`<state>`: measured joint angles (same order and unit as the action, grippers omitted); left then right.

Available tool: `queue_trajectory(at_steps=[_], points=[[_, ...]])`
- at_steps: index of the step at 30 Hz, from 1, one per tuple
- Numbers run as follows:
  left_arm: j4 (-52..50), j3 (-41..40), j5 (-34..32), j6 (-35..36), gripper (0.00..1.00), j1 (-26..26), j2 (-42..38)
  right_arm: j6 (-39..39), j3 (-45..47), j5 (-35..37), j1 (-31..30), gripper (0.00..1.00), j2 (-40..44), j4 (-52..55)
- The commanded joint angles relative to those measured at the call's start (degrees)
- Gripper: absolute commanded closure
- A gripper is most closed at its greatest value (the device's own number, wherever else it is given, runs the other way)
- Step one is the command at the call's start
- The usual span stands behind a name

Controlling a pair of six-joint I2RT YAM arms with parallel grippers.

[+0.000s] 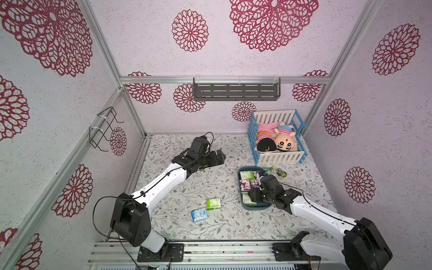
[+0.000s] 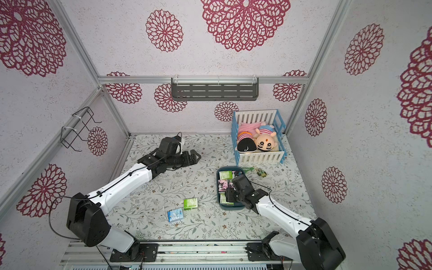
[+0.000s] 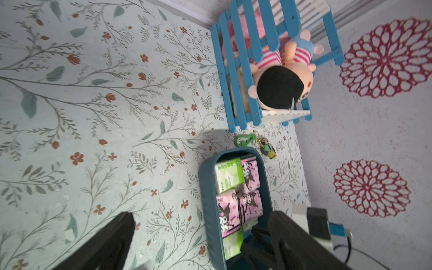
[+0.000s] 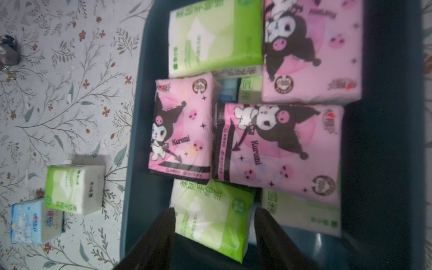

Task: Put the pocket tissues into the storage box
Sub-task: Pick up the pocket tissues from the center of the board.

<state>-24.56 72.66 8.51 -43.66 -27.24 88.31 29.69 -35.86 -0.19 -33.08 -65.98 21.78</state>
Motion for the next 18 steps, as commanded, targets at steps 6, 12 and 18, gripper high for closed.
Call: queue_trajectory(at_steps=[6, 12, 18], points=[[-8.8, -3.2, -2.5, -0.1, 0.03, 12.9, -6.6, -3.9, -13.0, 6.4, -12.7, 0.32, -4.2, 0.2], [-10.6, -10.2, -2.4, 0.4, 0.03, 18.9, -13.3, -2.7, -16.2, -2.5, -17.2, 0.29, -16.5, -6.1], [-9.9, -14.2, -0.2, 0.7, 0.03, 20.6, -15.8, -0.1, -16.7, -5.6, -19.3, 0.26, -26.2, -8.8]])
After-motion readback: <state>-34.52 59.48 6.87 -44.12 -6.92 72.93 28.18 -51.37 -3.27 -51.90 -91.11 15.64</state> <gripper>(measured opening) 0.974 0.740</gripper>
